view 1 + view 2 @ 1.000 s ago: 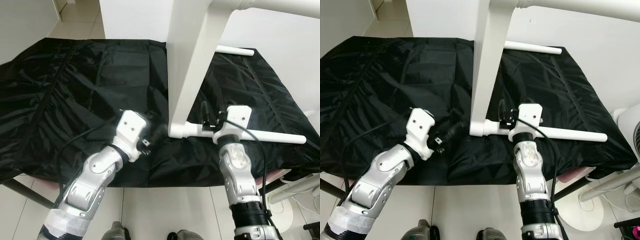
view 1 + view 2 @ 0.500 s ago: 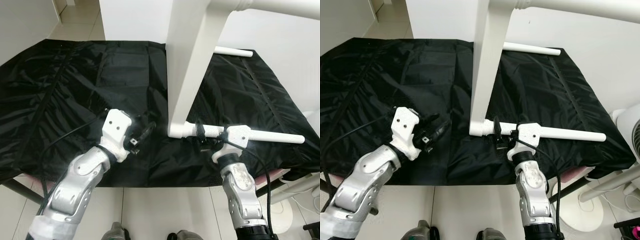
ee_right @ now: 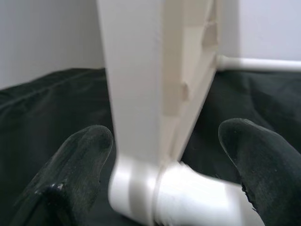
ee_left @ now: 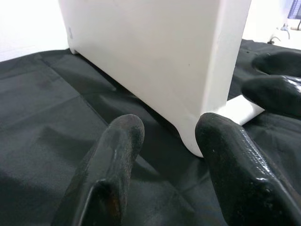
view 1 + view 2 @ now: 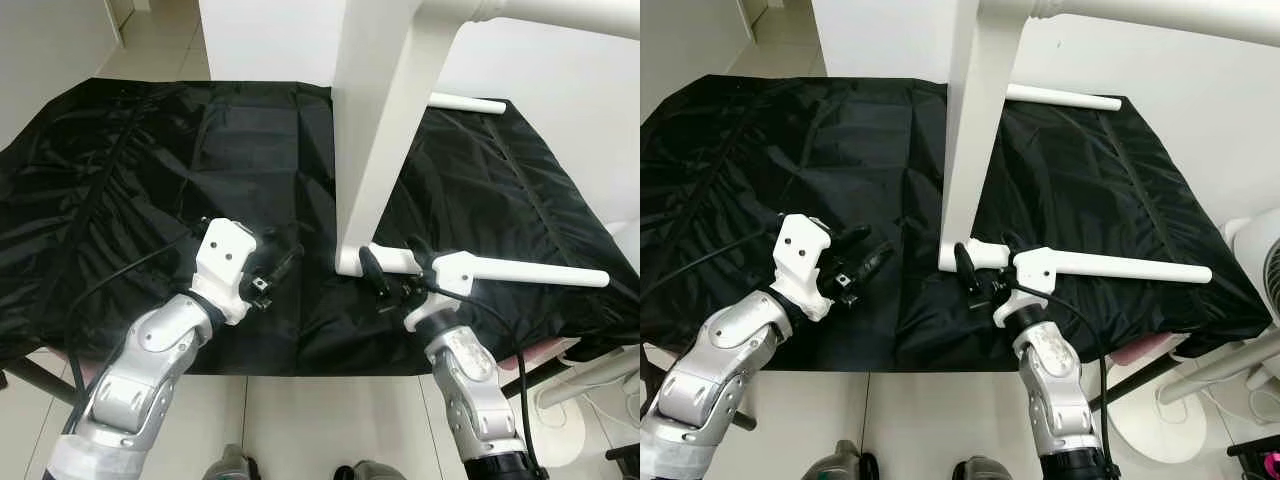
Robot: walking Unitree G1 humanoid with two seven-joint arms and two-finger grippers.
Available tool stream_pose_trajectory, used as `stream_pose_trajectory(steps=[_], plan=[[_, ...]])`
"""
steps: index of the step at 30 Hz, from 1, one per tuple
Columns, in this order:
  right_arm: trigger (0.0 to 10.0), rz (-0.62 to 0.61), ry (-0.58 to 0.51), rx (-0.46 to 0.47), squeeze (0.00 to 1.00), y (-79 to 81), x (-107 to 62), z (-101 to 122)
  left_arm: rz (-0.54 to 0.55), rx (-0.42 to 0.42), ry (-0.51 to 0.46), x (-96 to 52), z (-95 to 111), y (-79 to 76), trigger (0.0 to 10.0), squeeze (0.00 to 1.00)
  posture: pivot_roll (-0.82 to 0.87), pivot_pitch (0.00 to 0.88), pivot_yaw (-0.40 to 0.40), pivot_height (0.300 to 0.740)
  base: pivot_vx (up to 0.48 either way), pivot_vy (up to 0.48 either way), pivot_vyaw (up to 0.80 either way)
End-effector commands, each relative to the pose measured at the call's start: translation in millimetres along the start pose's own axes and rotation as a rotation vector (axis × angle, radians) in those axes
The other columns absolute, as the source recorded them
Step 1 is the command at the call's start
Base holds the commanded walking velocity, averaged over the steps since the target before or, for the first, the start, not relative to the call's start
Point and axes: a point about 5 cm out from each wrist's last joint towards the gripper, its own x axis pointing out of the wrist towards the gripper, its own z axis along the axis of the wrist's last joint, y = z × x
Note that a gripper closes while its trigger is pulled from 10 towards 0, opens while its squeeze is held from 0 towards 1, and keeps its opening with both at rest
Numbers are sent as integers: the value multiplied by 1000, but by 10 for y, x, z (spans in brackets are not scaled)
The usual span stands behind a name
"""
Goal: Building children table
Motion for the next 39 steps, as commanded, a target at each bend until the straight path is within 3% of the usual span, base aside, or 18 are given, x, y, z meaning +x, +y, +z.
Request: stream_pose_trajectory(steps=[1, 7, 14, 20, 28, 34, 39], plan=[[10000, 5, 13, 10, 0, 20, 20, -40, -14, -6, 25, -12, -35, 8, 10000, 0, -3, 62, -31, 740, 0, 0, 0], [10000, 3, -7, 29, 0, 119, 204, -61, -4, -9, 28, -17, -36, -10, 10000, 0, 6, 66, -39, 740, 0, 0, 0], [10000, -9, -4, 11, 0, 149, 308, -87, 2, -13, 26, -27, -29, -28, 10000, 0, 14, 70, -46, 740, 0, 0, 0], [10000, -115, -7, -19, 0, 161, 454, -111, 11, -16, 29, -58, -33, -37, 10000, 0, 28, 79, -56, 740, 0, 0, 0], [10000, -105, -4, -3, 0, 273, 459, -156, 19, -13, 27, -76, -20, -24, 10000, 0, 36, 78, -55, 740, 0, 0, 0], [10000, -122, 7, -5, 0, 266, 426, -200, 20, -13, 27, -71, -20, -25, 10000, 0, 32, 76, -51, 740, 0, 0, 0], [10000, -180, -10, -18, 0, 254, 516, -189, 13, -14, 21, -55, -10, -22, 10000, 0, 27, 77, -45, 740, 0, 0, 0]])
